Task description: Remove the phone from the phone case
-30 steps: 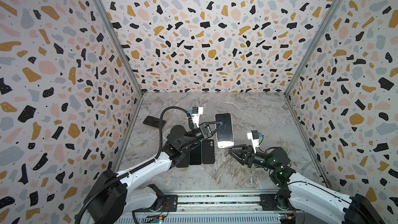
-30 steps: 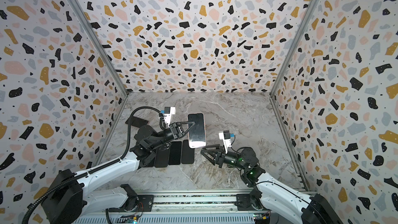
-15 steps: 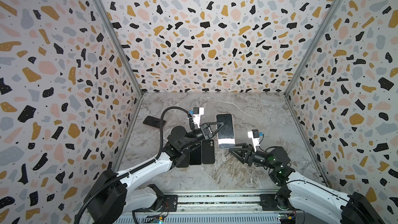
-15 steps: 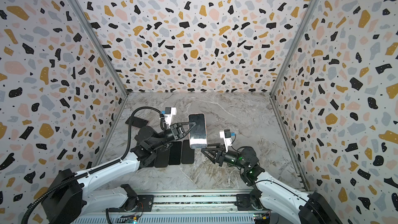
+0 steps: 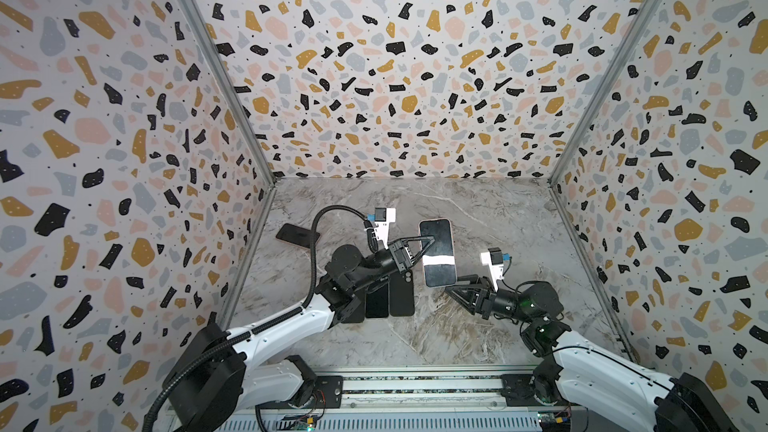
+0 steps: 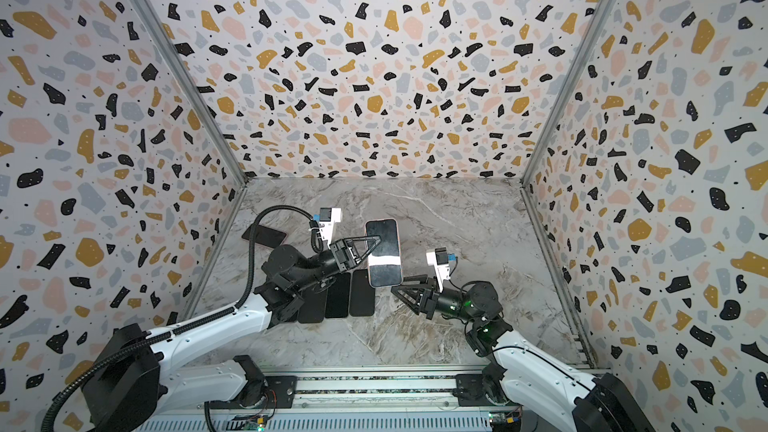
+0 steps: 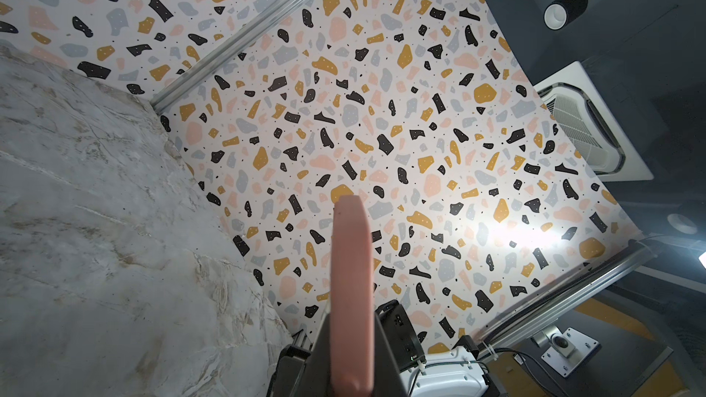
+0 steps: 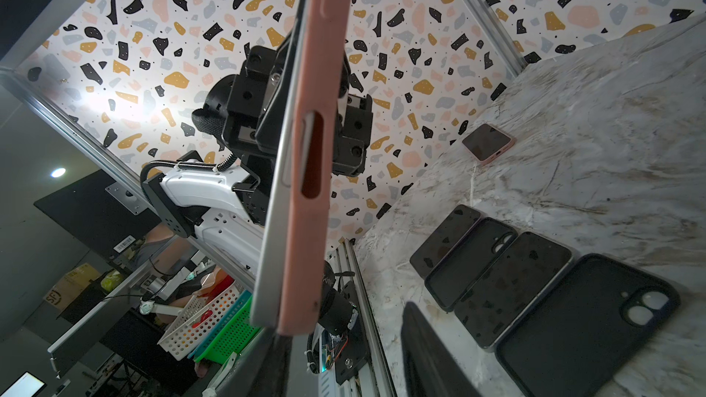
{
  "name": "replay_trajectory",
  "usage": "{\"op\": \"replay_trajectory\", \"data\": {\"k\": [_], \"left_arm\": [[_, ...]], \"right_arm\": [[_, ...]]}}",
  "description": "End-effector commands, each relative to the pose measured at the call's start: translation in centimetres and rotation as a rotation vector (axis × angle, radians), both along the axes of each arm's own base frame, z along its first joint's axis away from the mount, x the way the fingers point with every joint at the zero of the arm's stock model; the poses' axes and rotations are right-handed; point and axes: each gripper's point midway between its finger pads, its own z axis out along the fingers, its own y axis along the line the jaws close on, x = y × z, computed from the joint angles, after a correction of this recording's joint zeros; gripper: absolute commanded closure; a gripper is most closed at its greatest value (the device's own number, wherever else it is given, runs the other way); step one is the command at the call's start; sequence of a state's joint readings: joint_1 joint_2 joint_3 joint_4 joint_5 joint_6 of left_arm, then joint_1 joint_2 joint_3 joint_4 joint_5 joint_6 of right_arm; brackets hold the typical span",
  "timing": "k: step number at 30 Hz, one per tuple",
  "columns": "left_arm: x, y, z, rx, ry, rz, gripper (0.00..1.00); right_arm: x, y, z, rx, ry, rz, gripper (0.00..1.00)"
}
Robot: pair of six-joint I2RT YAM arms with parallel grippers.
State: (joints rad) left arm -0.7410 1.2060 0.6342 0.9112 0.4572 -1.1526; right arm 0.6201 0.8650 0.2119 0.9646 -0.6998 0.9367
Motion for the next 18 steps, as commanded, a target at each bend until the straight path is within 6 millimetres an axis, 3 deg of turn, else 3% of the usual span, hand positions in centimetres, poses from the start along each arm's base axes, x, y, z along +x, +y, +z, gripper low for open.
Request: {"op": "replay_trajectory", "data": {"k": [1, 8, 18], "left_arm": [[-1.8, -0.6, 1.2, -0.033, -0.071, -0.073, 1.00], [-1.8, -0.8, 1.0, -0.025, -0.080, -0.079, 1.00], [-3.5, -1.8, 1.6, -0.027, -0.131, -0.136, 1.00]], "right_arm": [[0.5, -0.7, 1.7, 0.053, -0.036, -0.033, 0.53], [0.9, -1.2, 1.5, 0.053, -0.021, -0.039, 0.55], [1.6, -1.3, 1.3, 0.054, 0.001, -0.036, 0.59]]}}
